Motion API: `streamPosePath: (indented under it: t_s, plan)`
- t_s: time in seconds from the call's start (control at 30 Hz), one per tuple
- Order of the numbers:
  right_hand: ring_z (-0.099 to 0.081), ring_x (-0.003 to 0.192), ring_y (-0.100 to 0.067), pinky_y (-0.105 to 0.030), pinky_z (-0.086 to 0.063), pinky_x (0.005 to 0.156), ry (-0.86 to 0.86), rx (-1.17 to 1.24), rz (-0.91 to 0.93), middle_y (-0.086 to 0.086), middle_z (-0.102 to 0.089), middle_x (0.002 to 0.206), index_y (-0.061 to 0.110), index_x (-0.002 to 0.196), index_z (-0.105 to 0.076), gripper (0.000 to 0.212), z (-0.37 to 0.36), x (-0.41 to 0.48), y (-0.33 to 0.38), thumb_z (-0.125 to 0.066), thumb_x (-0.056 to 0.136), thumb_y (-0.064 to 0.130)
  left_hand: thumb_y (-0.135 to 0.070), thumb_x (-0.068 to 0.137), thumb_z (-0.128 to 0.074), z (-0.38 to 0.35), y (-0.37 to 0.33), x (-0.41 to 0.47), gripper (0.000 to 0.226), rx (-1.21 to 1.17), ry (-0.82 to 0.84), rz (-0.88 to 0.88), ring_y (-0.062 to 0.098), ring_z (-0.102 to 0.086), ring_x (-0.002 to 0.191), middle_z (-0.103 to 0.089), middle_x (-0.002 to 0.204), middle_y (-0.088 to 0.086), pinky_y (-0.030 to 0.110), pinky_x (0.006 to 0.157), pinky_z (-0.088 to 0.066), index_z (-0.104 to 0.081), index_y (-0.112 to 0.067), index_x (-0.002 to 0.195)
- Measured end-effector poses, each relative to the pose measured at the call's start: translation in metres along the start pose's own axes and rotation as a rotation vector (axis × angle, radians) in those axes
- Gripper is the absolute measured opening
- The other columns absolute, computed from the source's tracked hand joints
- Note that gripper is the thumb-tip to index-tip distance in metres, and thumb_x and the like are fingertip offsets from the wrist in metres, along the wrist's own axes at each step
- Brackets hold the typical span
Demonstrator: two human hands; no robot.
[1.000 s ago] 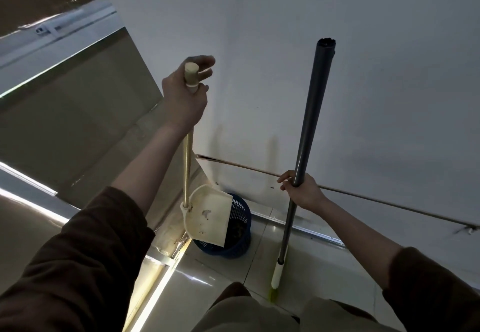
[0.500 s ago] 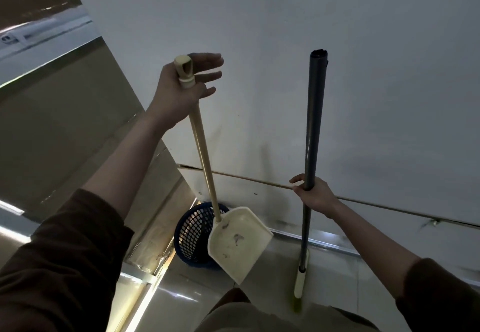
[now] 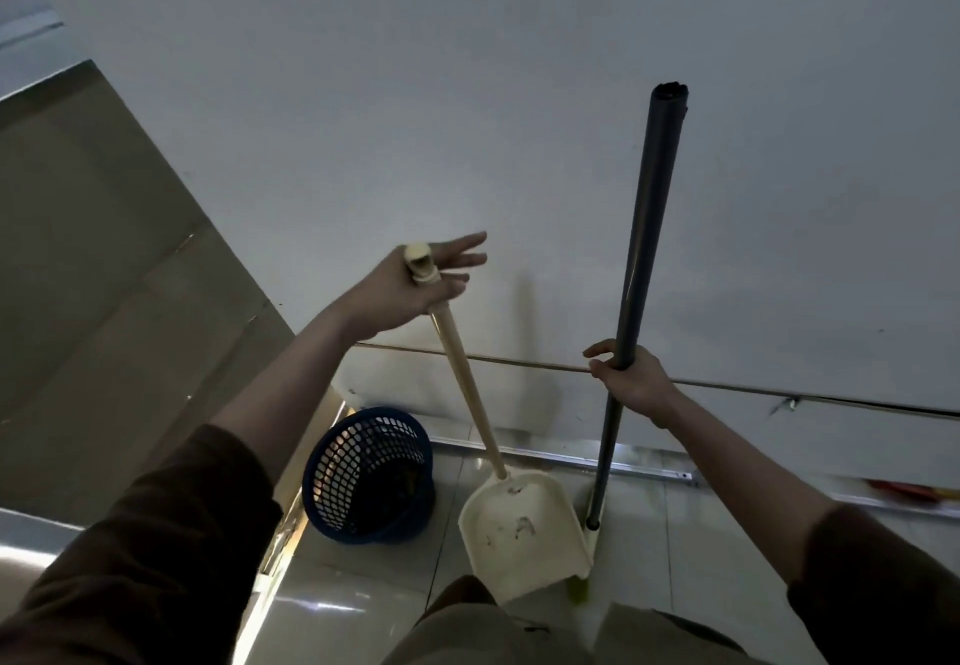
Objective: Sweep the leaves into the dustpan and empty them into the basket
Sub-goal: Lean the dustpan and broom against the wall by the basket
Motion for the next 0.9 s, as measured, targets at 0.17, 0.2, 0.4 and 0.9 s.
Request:
streamPosePath:
  t_s: [0.17, 0.2, 0.4, 0.9]
  plan:
    - [-0.052, 0.059, -0.012, -0.019, -0.044, 0.053, -0.029, -0.013, -0.036, -0.007, -0.065, 0.082, 0.022, 0.099, -0.068, 0.012, -0.002, 0.000, -0.004, -0.058, 0.094, 0.017, 0.002, 0.092, -0.052, -0.037, 0.051, 0.001, 0.060, -0.016, 0.064, 0.080, -0.001, -0.056, 0.117, -0.059, 0.131, -0.004, 0.019, 0.089, -0.052, -0.042, -0.036, 0.138]
    - [-0.051, 0.058, -0.012, -0.018, -0.043, 0.051, -0.036, -0.013, -0.046, -0.009, -0.065, 0.082, 0.022, 0.098, -0.068, 0.013, -0.003, 0.000, -0.005, -0.058, 0.093, 0.017, 0.005, 0.091, -0.051, -0.041, 0.062, 0.001, 0.061, -0.027, 0.044, 0.092, 0.002, -0.057, 0.118, -0.060, 0.130, -0.001, 0.023, 0.093, -0.051, -0.043, -0.033, 0.138]
    - [-0.056, 0.061, -0.015, -0.018, -0.044, 0.051, -0.078, -0.046, -0.067, -0.017, -0.072, 0.090, 0.023, 0.094, -0.070, 0.016, -0.009, 0.001, -0.005, -0.056, 0.091, 0.015, 0.015, 0.084, -0.049, -0.052, 0.112, 0.002, 0.061, -0.081, -0.087, 0.133, 0.009, -0.055, 0.123, -0.063, 0.124, 0.010, 0.030, 0.105, -0.044, -0.049, -0.015, 0.137]
    - [-0.052, 0.051, -0.012, -0.025, -0.042, 0.055, -0.019, -0.142, -0.052, 0.010, -0.055, 0.057, 0.032, 0.089, -0.065, 0.017, -0.050, 0.015, 0.009, -0.054, 0.091, 0.019, 0.013, 0.079, -0.054, -0.059, 0.202, 0.022, 0.051, -0.144, -0.240, 0.325, 0.019, -0.058, 0.119, -0.065, 0.121, 0.013, 0.037, 0.106, -0.044, -0.060, -0.009, 0.124]
Point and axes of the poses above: each hand's wrist, its own x-axis towards the middle knuckle, its own z-axis out of the back of the hand, y = z × x, the point moved 9 cm from there along x, towards the middle knuckle
